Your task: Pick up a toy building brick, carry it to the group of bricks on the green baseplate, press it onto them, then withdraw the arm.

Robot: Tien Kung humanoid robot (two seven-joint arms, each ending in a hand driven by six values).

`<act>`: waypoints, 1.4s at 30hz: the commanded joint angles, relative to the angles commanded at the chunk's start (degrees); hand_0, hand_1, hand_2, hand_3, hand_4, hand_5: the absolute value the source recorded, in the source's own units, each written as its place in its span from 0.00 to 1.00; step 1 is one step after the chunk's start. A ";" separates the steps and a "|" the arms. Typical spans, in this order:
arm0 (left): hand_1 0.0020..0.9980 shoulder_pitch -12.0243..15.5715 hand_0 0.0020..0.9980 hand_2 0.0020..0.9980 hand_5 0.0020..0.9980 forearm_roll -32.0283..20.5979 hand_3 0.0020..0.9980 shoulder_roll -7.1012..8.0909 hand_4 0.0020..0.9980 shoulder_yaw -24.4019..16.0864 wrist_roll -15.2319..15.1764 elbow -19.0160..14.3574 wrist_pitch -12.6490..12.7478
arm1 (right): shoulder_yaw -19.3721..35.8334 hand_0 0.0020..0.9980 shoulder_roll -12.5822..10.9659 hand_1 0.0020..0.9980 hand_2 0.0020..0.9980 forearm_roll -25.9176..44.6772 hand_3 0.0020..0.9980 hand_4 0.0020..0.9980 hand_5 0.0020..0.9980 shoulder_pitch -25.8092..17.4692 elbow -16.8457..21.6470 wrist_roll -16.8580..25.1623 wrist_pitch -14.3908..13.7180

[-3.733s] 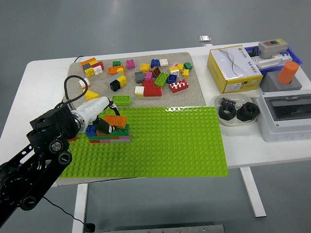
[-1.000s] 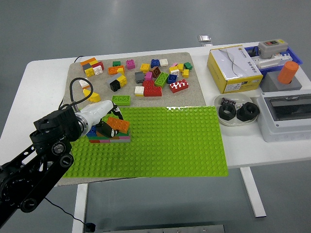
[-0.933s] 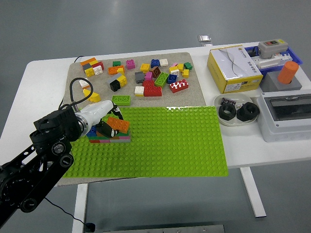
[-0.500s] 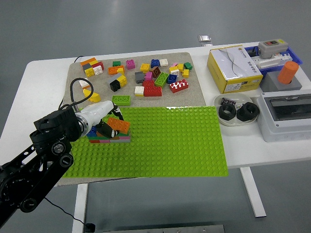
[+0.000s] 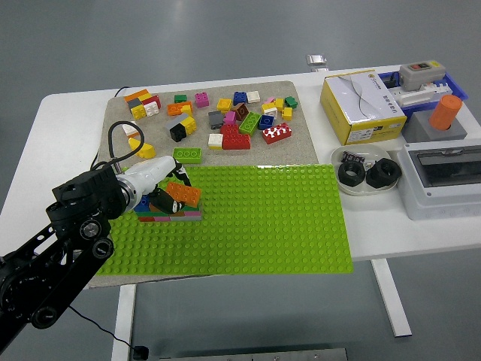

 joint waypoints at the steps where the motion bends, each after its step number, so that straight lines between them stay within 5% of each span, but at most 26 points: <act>1: 0.84 0.02 0.86 0.79 0.00 -0.03 0.50 -0.01 0.60 -0.01 0.00 0.05 0.05 | 0.00 0.72 0.00 0.67 0.71 -0.01 0.90 0.75 1.00 -0.01 0.00 0.00 0.00; 42: 0.82 0.29 0.84 0.77 0.07 -0.27 0.50 -0.41 0.66 -0.39 0.00 1.09 0.85 | -0.01 0.72 0.08 0.67 0.70 -0.35 0.90 0.75 1.00 -0.26 0.00 0.02 0.02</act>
